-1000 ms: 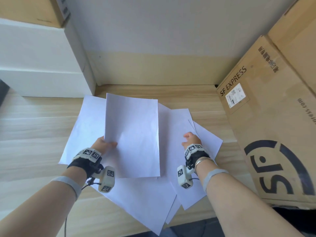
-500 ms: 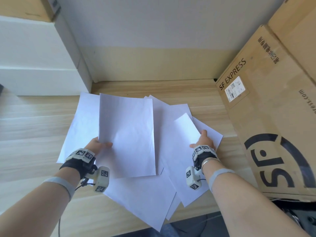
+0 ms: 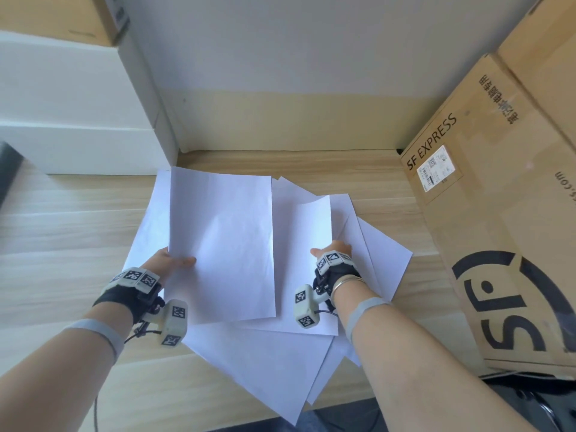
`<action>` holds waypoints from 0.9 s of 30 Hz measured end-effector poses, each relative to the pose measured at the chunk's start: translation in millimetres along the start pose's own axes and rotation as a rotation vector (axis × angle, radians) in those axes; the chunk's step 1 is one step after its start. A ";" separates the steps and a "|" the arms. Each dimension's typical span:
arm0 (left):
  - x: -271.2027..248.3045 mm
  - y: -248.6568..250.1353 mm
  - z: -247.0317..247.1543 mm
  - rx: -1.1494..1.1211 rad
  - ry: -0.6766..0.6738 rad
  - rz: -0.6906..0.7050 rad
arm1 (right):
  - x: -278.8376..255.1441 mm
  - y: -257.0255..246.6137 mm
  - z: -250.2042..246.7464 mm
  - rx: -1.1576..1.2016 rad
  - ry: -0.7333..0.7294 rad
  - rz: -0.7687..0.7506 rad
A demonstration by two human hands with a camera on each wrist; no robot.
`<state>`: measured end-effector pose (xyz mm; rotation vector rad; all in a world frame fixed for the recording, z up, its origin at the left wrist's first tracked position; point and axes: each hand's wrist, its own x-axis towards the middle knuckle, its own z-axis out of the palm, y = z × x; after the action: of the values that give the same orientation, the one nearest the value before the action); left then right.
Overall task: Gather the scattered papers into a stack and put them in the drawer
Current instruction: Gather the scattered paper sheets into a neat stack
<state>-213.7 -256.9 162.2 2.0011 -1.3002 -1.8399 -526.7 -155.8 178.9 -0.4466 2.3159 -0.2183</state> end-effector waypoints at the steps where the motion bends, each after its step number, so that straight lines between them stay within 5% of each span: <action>1: -0.7 -1.4 -1.3 -0.003 0.007 -0.004 | -1.3 -2.9 5.7 -0.026 0.020 0.006; 7: -2.4 -12.0 -7.0 -0.028 0.014 -0.023 | -3.5 -8.2 28.1 -0.115 0.100 0.021; 17: -1.4 -18.1 -8.7 -0.061 0.010 -0.031 | 0.9 2.1 34.6 0.133 0.102 -0.169; 27: -1.8 -9.8 -0.3 -0.098 -0.040 -0.014 | -3.1 19.4 -1.4 0.256 0.157 -0.194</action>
<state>-208.4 -249.8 157.7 1.9386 -1.1834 -1.9203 -530.5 -136.7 176.4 -0.5387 2.3540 -0.6571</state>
